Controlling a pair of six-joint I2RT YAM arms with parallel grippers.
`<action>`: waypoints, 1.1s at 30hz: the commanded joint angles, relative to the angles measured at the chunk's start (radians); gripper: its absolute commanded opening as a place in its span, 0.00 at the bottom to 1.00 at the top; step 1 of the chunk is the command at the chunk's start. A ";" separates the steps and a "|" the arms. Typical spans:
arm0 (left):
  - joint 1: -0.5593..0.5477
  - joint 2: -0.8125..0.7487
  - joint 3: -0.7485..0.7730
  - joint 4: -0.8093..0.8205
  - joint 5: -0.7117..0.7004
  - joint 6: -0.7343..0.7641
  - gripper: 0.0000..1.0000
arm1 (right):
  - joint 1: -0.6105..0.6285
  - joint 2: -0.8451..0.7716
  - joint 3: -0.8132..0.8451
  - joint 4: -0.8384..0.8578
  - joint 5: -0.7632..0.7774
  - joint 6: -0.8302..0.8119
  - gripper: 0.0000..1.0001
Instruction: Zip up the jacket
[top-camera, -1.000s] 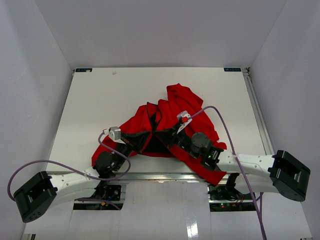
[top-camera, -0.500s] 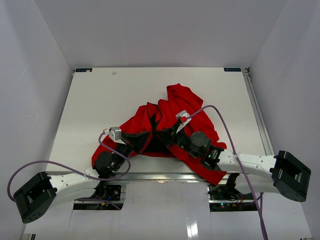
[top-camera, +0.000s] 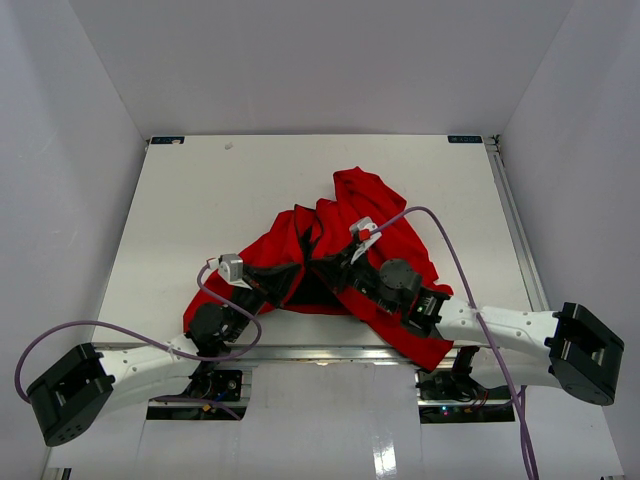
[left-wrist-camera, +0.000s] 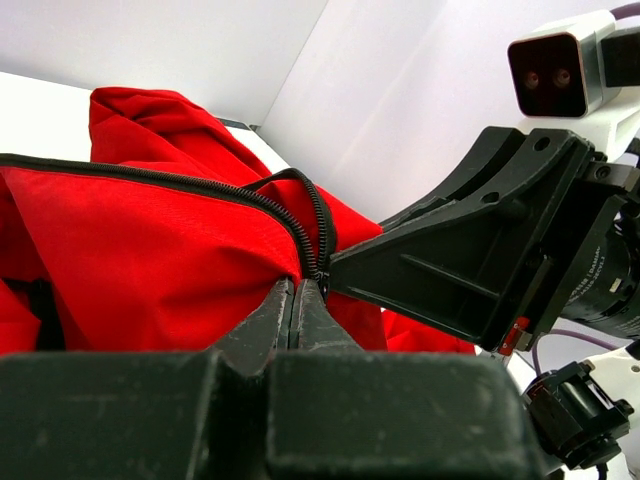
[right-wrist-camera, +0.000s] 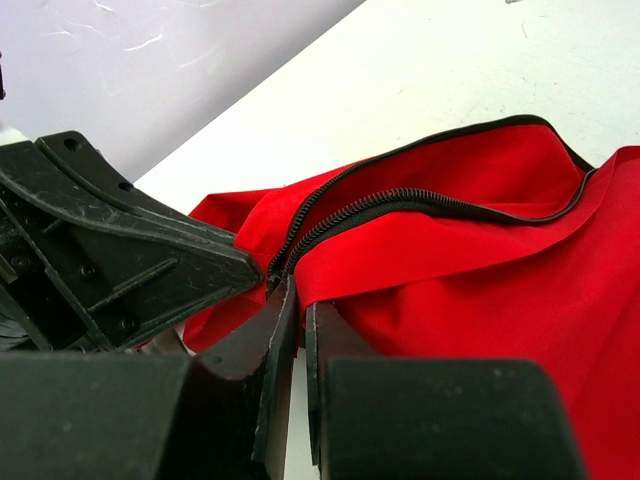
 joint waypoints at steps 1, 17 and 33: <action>-0.006 0.007 -0.071 -0.005 0.077 0.009 0.00 | -0.037 -0.010 0.088 0.089 0.106 -0.008 0.08; -0.006 -0.015 -0.033 -0.058 0.093 -0.003 0.08 | -0.065 -0.004 0.022 0.144 -0.084 0.015 0.08; -0.006 -0.015 -0.011 -0.031 0.119 0.013 0.27 | -0.064 0.017 -0.019 0.190 -0.135 0.034 0.08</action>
